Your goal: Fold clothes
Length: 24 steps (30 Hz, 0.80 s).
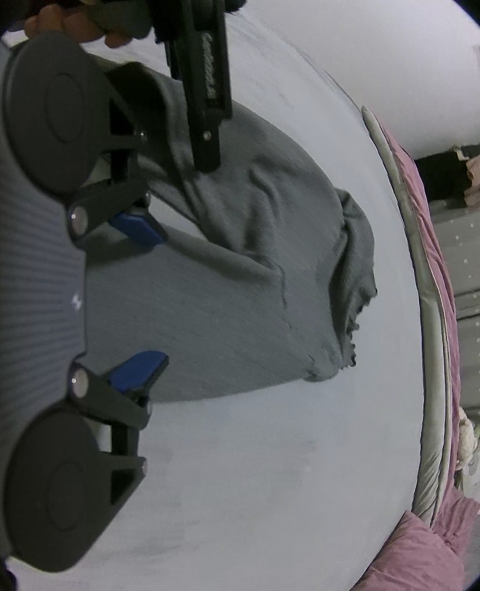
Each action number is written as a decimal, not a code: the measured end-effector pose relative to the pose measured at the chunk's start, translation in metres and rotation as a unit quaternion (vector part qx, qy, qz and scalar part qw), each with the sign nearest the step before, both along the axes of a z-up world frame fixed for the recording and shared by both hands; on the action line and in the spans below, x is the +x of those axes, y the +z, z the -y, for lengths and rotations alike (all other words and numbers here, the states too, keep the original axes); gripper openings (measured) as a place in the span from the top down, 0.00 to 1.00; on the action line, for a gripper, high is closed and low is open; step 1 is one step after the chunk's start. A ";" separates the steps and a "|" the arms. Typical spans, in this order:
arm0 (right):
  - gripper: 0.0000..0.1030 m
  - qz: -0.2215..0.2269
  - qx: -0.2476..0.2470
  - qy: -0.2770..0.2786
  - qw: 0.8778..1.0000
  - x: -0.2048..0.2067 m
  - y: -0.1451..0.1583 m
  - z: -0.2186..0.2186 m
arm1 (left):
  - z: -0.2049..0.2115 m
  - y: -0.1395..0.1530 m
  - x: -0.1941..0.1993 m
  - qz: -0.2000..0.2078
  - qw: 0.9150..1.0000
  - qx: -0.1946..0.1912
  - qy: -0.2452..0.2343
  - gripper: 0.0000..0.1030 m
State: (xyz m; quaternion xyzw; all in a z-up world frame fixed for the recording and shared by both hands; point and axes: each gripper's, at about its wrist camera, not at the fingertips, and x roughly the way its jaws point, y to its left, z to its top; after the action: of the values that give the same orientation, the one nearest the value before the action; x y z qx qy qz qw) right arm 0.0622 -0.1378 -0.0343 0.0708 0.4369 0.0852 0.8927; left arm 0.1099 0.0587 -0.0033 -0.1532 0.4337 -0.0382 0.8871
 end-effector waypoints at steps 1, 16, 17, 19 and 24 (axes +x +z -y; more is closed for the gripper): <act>0.33 0.002 -0.005 0.005 1.000 -0.005 0.000 -0.002 | 0.001 -0.002 -0.003 -0.002 1.000 -0.001 0.000 0.36; 0.87 0.030 -0.086 0.023 0.996 -0.029 -0.001 -0.003 | 0.003 -0.003 -0.018 -0.012 0.999 -0.023 -0.020 0.35; 0.93 0.030 -0.085 0.021 0.996 -0.028 0.001 0.000 | 0.002 -0.002 -0.018 -0.013 0.999 -0.028 -0.021 0.35; 0.93 0.032 -0.086 0.017 0.996 -0.028 0.004 0.006 | 0.000 0.000 -0.018 -0.015 0.999 -0.039 -0.023 0.35; 0.93 0.057 -0.120 -0.006 0.991 -0.030 0.016 0.028 | -0.010 0.001 -0.016 -0.020 0.997 -0.074 -0.014 0.35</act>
State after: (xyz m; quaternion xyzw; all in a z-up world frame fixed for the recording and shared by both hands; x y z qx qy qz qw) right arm 0.0324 -0.1659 -0.0179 -0.0390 0.3918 0.0310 0.9187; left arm 0.0939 0.0683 -0.0019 -0.2129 0.4491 -0.0793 0.8641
